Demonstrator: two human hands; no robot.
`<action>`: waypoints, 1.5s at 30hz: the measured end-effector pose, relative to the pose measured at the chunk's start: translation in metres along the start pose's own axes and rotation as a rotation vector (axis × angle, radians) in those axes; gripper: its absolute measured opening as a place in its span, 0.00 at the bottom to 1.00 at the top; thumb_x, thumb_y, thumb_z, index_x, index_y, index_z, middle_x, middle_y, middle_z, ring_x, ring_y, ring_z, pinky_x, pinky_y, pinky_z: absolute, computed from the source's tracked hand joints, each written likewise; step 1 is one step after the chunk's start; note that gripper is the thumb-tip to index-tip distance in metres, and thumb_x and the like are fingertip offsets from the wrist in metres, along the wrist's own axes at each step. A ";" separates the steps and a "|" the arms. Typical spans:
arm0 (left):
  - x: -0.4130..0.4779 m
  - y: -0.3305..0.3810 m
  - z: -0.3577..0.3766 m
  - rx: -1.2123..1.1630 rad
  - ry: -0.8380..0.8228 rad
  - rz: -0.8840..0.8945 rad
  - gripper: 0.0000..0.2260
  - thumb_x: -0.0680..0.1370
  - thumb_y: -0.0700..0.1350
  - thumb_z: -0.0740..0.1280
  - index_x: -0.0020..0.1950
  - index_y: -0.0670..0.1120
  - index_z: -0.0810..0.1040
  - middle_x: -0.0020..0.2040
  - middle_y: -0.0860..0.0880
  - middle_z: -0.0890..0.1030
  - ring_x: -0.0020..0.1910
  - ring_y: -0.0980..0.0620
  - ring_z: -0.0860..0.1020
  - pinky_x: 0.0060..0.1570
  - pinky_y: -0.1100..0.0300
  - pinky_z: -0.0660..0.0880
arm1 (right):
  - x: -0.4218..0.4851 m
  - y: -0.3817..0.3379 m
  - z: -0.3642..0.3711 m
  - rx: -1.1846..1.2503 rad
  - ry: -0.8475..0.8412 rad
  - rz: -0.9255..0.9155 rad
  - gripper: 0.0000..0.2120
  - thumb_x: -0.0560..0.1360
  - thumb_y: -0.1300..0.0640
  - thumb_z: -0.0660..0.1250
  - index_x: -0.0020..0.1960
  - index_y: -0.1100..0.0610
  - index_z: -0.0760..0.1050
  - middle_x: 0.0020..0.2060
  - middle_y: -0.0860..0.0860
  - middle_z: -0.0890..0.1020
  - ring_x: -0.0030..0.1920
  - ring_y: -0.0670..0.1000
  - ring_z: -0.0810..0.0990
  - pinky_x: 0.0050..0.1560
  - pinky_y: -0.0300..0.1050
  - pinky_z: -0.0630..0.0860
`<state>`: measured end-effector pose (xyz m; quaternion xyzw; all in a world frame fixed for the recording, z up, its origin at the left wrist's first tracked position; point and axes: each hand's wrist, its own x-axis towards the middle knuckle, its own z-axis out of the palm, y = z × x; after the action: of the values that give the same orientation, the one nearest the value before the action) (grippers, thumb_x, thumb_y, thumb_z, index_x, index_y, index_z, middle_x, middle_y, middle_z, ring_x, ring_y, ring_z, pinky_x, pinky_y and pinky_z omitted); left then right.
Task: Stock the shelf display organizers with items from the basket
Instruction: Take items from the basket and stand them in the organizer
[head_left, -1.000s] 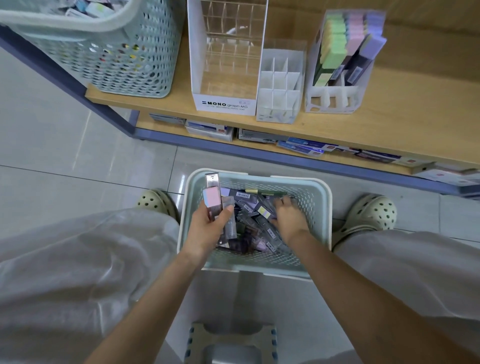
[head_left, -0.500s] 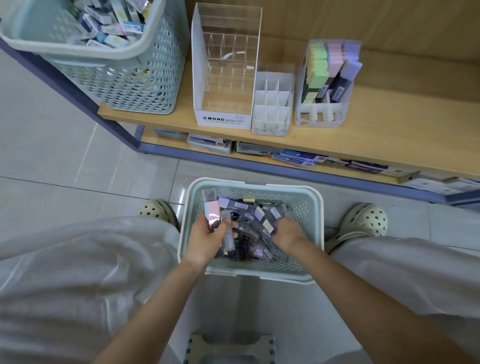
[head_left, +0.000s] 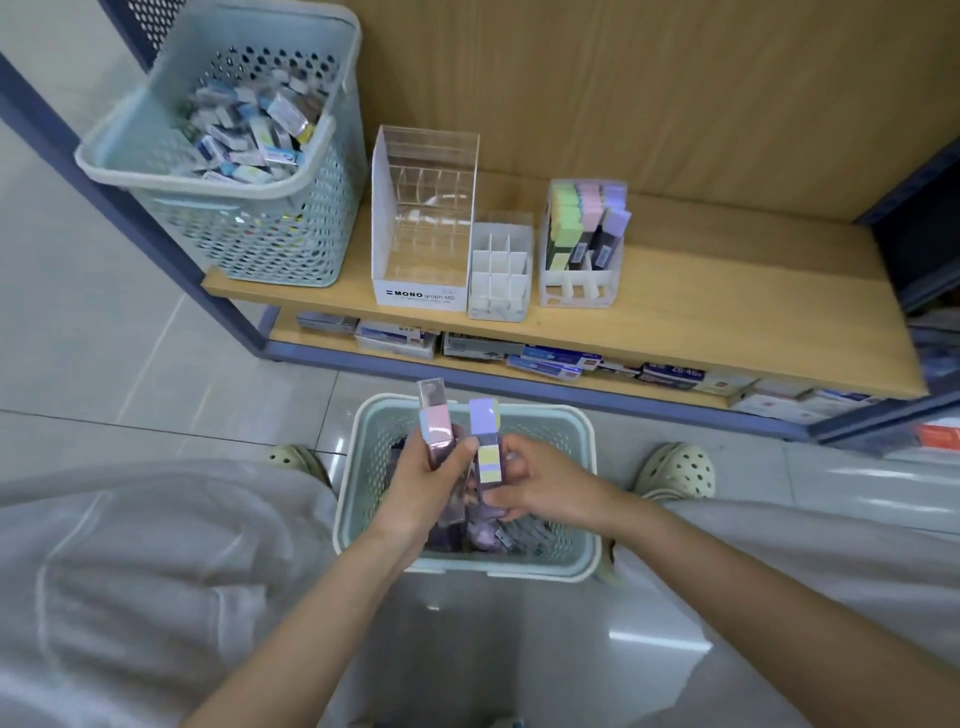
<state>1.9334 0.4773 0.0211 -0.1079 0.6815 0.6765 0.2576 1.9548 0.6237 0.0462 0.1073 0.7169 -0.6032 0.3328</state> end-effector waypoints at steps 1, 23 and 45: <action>-0.003 0.005 0.002 0.030 -0.032 0.029 0.08 0.78 0.40 0.65 0.54 0.37 0.73 0.43 0.40 0.80 0.41 0.46 0.79 0.38 0.59 0.77 | -0.006 -0.002 -0.002 -0.055 -0.004 -0.023 0.17 0.74 0.70 0.65 0.61 0.60 0.69 0.43 0.52 0.81 0.38 0.43 0.82 0.39 0.37 0.79; 0.011 0.108 0.034 0.281 -0.164 0.336 0.07 0.77 0.42 0.67 0.46 0.52 0.70 0.32 0.51 0.74 0.25 0.61 0.71 0.26 0.68 0.68 | -0.061 -0.099 -0.111 -0.451 0.528 -0.372 0.11 0.76 0.65 0.62 0.51 0.51 0.76 0.39 0.51 0.77 0.34 0.46 0.81 0.34 0.32 0.74; 0.106 0.151 0.072 0.262 -0.163 0.303 0.05 0.78 0.42 0.66 0.50 0.46 0.71 0.32 0.50 0.74 0.23 0.62 0.70 0.24 0.68 0.68 | 0.022 -0.123 -0.214 -0.510 0.809 -0.425 0.05 0.75 0.58 0.68 0.45 0.59 0.75 0.29 0.52 0.80 0.30 0.50 0.82 0.36 0.45 0.80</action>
<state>1.7843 0.5784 0.1025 0.0852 0.7489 0.6197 0.2189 1.7959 0.7876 0.1414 0.0992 0.9183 -0.3738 -0.0851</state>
